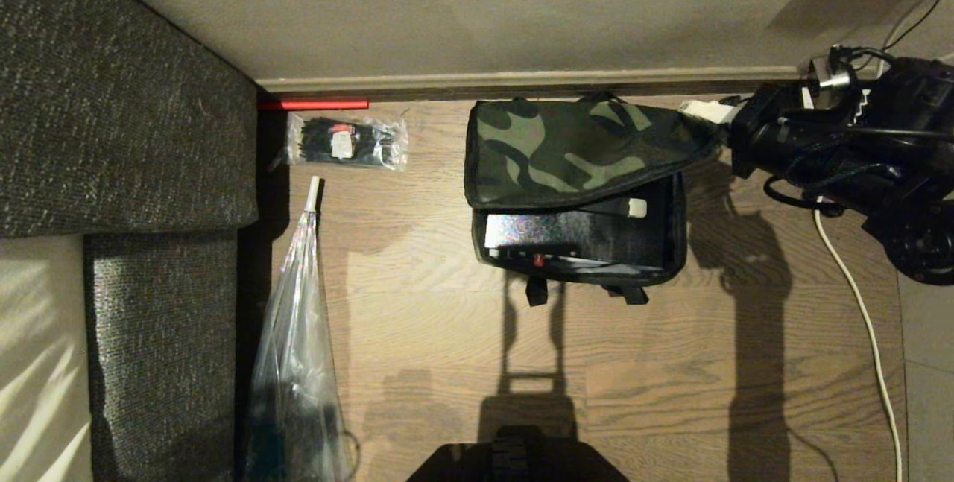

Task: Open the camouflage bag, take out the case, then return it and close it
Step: Open the top of the storage box

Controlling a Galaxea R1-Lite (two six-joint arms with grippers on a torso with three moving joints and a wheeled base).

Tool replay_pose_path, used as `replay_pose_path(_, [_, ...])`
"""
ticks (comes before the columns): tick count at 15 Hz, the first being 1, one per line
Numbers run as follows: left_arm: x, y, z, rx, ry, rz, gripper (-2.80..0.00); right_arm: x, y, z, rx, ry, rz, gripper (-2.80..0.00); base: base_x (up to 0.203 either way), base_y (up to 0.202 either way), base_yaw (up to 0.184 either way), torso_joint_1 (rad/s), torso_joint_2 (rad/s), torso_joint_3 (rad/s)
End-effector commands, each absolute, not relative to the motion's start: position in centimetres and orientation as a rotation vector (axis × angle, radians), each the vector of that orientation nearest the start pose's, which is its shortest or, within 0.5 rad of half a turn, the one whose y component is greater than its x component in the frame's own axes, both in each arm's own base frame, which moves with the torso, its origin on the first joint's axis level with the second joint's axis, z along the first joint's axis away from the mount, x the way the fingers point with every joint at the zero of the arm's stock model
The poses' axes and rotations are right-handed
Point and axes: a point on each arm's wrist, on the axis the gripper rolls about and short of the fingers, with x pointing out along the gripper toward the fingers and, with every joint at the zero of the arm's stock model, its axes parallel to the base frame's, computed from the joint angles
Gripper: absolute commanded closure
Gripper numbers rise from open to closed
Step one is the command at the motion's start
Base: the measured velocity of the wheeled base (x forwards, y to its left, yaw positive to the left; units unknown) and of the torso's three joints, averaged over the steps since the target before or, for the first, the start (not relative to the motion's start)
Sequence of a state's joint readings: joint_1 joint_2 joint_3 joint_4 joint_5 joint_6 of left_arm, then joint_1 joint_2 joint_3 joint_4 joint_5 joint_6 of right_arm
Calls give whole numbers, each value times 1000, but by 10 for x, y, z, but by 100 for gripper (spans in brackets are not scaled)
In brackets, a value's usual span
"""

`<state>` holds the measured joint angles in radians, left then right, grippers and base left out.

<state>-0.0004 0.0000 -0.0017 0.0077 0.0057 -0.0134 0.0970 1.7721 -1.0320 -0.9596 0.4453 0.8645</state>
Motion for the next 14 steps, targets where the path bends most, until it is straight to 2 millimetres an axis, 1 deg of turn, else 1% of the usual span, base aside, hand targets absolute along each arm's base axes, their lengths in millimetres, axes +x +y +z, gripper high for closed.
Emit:
replay_pose_path(1, [-23,0,75,-14,6,5,0,338,42,257,801,10,601,0,0,0,0,0,0,0])
replay_pose_path(3, [-23,0,75,-14,6,5,0,340,43,258,793,-5,599,0,0,0,0,0,0,0])
replay_pose_path(4, [-23,0,75,-14,6,6,0,342,43,257,791,-18,590,-280,0,0,0,0,0,0])
replay_pose_path(7, [-23,0,75,-14,6,6,0,348,43,259,790,-52,569,-280,0,0,0,0,0,0])
replay_pose_path(12, [-23,0,75,-14,8,6,0,351,44,277,781,-150,598,-280,0,0,0,0,0,0])
replay_pose_path(14, [-23,0,75,-14,6,5,0,348,44,285,768,-197,621,-280,0,0,0,0,0,0])
